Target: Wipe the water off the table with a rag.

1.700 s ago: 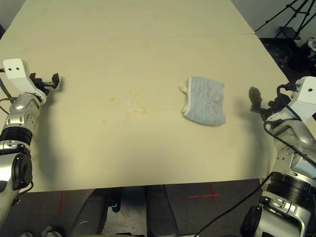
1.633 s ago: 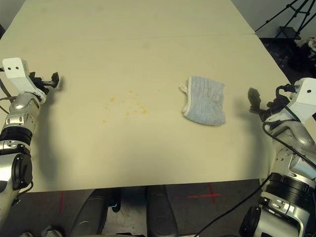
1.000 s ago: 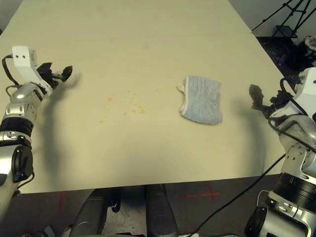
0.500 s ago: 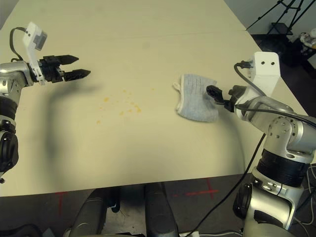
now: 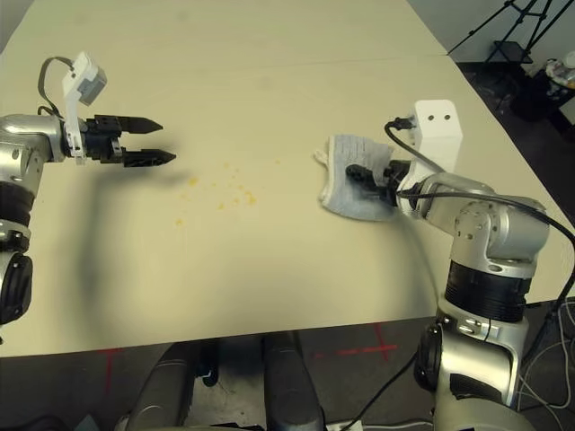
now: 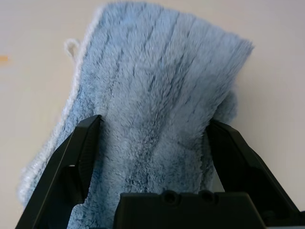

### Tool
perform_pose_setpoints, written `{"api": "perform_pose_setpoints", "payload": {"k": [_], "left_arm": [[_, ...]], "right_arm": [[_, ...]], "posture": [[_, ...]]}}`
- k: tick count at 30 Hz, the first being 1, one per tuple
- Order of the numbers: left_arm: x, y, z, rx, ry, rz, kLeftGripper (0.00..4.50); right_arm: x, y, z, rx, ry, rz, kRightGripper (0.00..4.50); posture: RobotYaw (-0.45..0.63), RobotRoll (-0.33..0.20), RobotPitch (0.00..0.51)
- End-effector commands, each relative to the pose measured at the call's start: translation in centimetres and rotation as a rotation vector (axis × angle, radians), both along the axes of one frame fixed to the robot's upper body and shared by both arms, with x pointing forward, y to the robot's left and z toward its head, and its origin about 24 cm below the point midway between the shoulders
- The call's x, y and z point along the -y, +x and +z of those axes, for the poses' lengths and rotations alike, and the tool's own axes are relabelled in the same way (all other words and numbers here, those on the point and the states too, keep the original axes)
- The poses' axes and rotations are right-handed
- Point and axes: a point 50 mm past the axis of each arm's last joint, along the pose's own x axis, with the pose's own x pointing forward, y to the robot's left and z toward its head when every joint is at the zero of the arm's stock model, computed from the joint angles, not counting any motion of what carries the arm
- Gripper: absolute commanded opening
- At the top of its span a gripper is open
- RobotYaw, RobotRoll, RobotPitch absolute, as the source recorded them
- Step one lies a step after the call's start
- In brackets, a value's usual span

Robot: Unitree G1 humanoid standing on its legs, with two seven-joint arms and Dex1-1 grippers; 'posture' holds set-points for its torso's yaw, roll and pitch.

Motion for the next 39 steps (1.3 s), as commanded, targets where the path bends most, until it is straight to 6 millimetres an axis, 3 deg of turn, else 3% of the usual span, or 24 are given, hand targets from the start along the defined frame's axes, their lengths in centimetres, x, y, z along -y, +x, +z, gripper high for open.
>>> {"api": "perform_pose_setpoints", "payload": {"k": [1, 9, 10, 13, 23, 25, 29, 34, 39], "left_arm": [[-0.3, -0.5, -0.7, -0.042, 0.060, -0.018, 4.50], [-0.1, -0.9, -1.0, -0.051, 0.060, -0.024, 4.50], [-0.1, -0.9, -1.0, -0.052, 0.059, -0.025, 4.50], [0.1, -1.1, -1.2, -0.060, 0.053, -0.031, 4.50], [0.7, -1.4, -1.5, -0.079, 0.044, -0.045, 4.50], [0.7, -1.5, -1.6, -0.085, 0.048, -0.049, 4.50], [0.7, -1.6, -1.6, -0.096, 0.066, -0.057, 4.50], [0.1, -1.4, -1.1, -0.088, 0.105, -0.050, 4.50], [-0.2, -1.2, -0.4, -0.074, 0.118, -0.045, 4.50]], "right_arm": [[-0.1, 0.1, -1.6, -0.060, -0.024, 0.014, 4.47], [0.0, 1.2, -2.9, -0.093, -0.117, 0.045, 4.47], [0.0, 1.3, -3.0, -0.093, -0.122, 0.045, 4.32], [0.1, 1.0, -3.0, -0.096, -0.128, 0.046, 3.69], [0.1, 1.5, -1.5, -0.057, -0.081, 0.042, 0.68], [-0.1, 1.8, -0.9, -0.044, -0.076, 0.054, 0.26], [-1.4, 1.8, 0.5, -0.026, -0.073, 0.127, 0.16], [-5.7, 0.7, 3.4, -0.035, -0.068, 0.355, 0.16], [-9.6, -0.4, 4.5, -0.056, -0.050, 0.524, 0.16]], "posture": [[-0.08, 0.000, 0.257], [-0.07, 0.000, 0.262], [-0.07, 0.000, 0.262], [-0.07, 0.000, 0.263], [-0.08, 0.000, 0.273], [-0.08, 0.000, 0.273], [-0.08, 0.000, 0.282], [-0.09, 0.000, 0.288], [-0.09, 0.000, 0.290]]}}
